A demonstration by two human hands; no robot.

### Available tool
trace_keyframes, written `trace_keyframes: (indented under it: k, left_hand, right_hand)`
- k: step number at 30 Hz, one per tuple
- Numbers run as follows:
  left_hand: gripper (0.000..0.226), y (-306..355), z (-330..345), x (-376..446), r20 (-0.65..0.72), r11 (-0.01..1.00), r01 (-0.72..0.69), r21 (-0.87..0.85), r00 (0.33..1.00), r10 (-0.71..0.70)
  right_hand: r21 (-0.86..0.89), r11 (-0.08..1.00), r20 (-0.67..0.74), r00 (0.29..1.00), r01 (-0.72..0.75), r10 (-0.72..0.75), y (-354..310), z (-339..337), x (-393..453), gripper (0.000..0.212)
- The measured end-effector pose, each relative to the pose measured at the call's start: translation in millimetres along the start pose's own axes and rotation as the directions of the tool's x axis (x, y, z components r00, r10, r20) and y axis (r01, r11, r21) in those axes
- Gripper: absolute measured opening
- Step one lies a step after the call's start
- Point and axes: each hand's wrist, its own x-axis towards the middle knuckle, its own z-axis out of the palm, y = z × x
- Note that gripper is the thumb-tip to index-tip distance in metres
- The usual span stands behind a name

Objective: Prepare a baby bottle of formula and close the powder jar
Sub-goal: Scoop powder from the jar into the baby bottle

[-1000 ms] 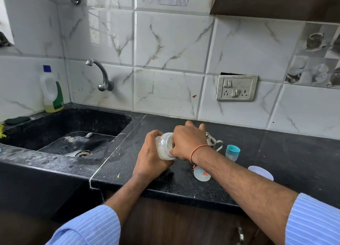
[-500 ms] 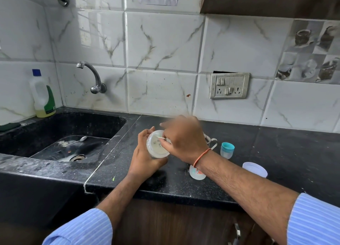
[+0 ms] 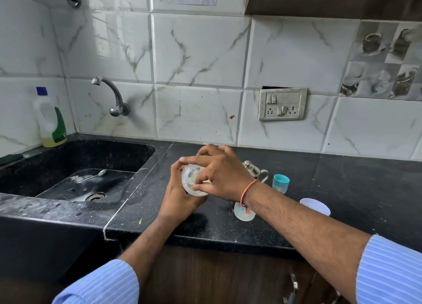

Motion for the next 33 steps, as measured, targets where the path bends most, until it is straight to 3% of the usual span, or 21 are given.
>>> trace_keyframes:
  k: [3, 7, 13, 21, 33]
  left_hand:
    - [0.101, -2.4, -0.1, 1.6, 0.014, 1.0, -0.011, 0.0, 1.0, 0.011]
    - [0.098, -3.2, 0.3, 2.3, 0.018, 0.999, -0.035, 0.014, 0.999, 0.034]
    - [0.105, -0.4, -0.9, 1.3, 0.001, 0.999, -0.046, 0.023, 0.999, 0.046]
    - [0.098, -4.1, -0.7, 2.2, 0.004, 1.0, -0.02, 0.017, 1.0, 0.02]
    - [0.091, 0.7, 1.8, 2.3, 0.018, 0.995, 0.066, -0.078, 0.998, -0.065]
  right_hand:
    - [-0.037, 0.999, -0.007, 1.0, 0.011, -0.012, 2.7, -11.3, 0.2, 0.012]
    - [-0.226, 0.973, -0.098, 0.995, -0.05, 0.028, 6.7, -17.5, 0.1, 0.018]
    - [-0.309, 0.945, -0.058, 0.994, -0.109, 0.095, 3.2, -6.2, -7.2, 0.017]
    - [-0.14, 0.918, 0.231, 0.889, -0.371, 0.395, -4.6, -9.1, -1.2, 0.022]
    - [0.194, 0.775, 0.339, 0.783, -0.601, 0.522, 6.3, -4.4, 2.6, 0.021]
